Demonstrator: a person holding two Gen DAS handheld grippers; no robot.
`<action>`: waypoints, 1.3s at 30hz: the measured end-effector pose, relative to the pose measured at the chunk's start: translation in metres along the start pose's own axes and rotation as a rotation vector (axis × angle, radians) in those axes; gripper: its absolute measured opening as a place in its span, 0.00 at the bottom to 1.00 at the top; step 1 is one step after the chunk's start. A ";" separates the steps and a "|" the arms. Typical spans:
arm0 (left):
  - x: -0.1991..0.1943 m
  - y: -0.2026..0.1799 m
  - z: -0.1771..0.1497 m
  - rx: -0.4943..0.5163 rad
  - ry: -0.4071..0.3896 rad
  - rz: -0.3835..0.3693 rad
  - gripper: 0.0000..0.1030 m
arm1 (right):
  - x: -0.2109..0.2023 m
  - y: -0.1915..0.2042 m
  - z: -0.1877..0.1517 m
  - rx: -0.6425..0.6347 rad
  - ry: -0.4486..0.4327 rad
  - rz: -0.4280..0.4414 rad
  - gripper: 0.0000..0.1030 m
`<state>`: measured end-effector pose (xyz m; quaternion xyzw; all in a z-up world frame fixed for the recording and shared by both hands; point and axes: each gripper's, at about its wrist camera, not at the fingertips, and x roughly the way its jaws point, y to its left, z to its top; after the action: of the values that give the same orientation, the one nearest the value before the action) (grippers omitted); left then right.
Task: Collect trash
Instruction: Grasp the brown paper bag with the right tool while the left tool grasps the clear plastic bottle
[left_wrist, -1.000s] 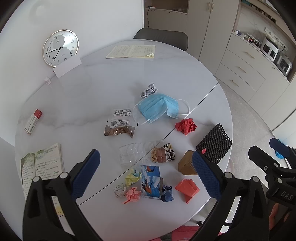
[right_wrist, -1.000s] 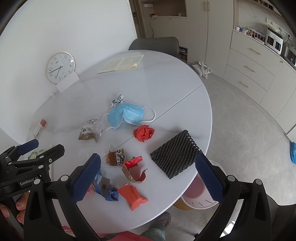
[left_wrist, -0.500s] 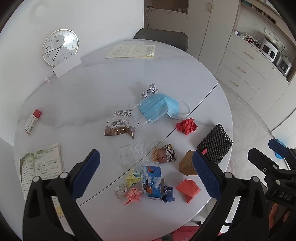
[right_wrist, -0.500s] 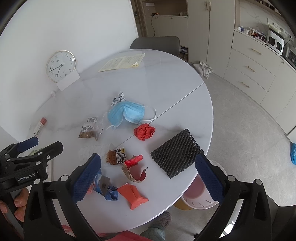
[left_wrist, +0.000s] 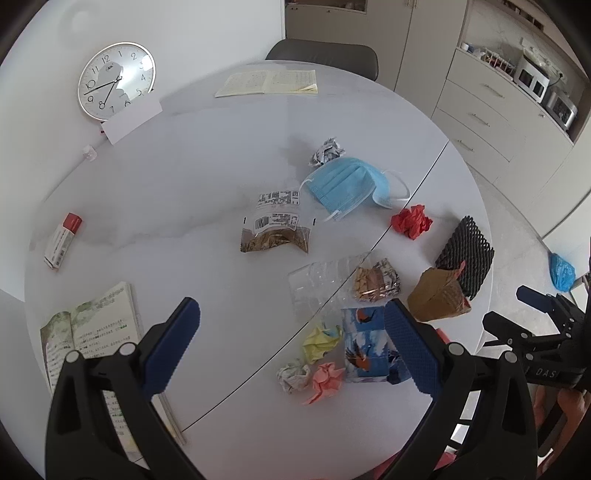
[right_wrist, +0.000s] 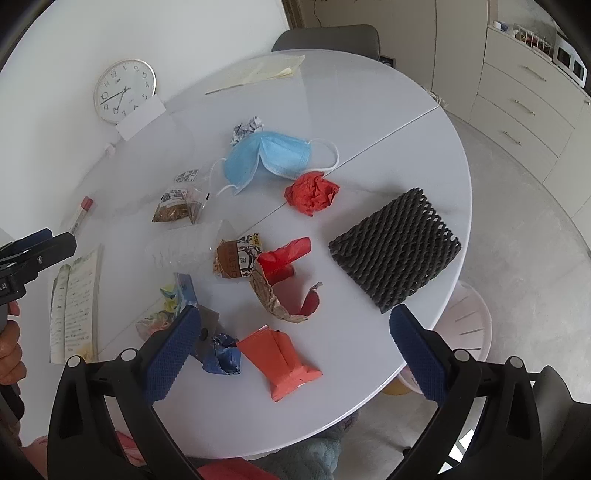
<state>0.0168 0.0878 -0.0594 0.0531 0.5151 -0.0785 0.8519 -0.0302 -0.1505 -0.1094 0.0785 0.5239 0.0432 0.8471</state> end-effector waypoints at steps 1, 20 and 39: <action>0.003 0.002 -0.002 0.012 0.008 -0.002 0.93 | 0.005 0.003 -0.001 -0.008 0.001 -0.002 0.98; 0.097 -0.022 0.016 0.792 0.085 -0.232 0.93 | 0.080 0.020 0.021 -0.131 0.199 0.026 0.09; 0.156 -0.057 0.009 1.182 0.161 -0.459 0.62 | -0.011 -0.025 0.002 0.339 -0.085 0.178 0.09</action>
<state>0.0849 0.0179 -0.1940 0.4082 0.4456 -0.5255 0.5989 -0.0334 -0.1770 -0.1031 0.2677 0.4783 0.0259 0.8360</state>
